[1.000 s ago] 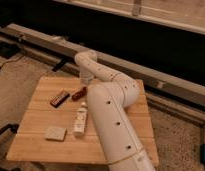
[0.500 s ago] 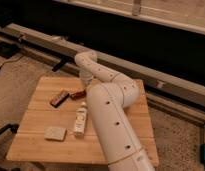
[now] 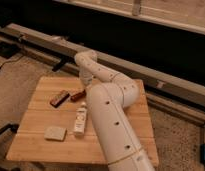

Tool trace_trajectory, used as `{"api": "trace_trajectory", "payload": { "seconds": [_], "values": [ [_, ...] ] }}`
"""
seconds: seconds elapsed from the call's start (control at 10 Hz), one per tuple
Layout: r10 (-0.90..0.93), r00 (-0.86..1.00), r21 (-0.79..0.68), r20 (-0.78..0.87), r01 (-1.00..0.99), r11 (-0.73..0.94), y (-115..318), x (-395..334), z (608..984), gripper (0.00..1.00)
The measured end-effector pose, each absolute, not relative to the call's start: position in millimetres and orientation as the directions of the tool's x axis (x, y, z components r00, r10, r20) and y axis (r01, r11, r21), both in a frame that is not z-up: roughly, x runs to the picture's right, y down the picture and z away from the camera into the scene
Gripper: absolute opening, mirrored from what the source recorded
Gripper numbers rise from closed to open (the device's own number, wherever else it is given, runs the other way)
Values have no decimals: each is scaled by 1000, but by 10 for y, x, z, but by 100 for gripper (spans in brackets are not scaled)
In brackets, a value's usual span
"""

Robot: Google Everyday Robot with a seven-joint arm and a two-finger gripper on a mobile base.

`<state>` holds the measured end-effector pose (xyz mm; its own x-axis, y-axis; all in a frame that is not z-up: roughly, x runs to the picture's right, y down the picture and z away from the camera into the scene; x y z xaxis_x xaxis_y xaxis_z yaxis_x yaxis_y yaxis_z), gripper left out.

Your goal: Drag the pepper across the table

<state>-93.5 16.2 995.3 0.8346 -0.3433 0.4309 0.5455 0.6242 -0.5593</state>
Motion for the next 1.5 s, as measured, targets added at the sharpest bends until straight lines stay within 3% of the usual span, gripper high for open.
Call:
{"api": "trace_trajectory", "payload": {
  "seconds": [1.5],
  "values": [
    [-224, 956, -620, 189, 293, 728, -216, 108, 10031, 0]
  ]
}}
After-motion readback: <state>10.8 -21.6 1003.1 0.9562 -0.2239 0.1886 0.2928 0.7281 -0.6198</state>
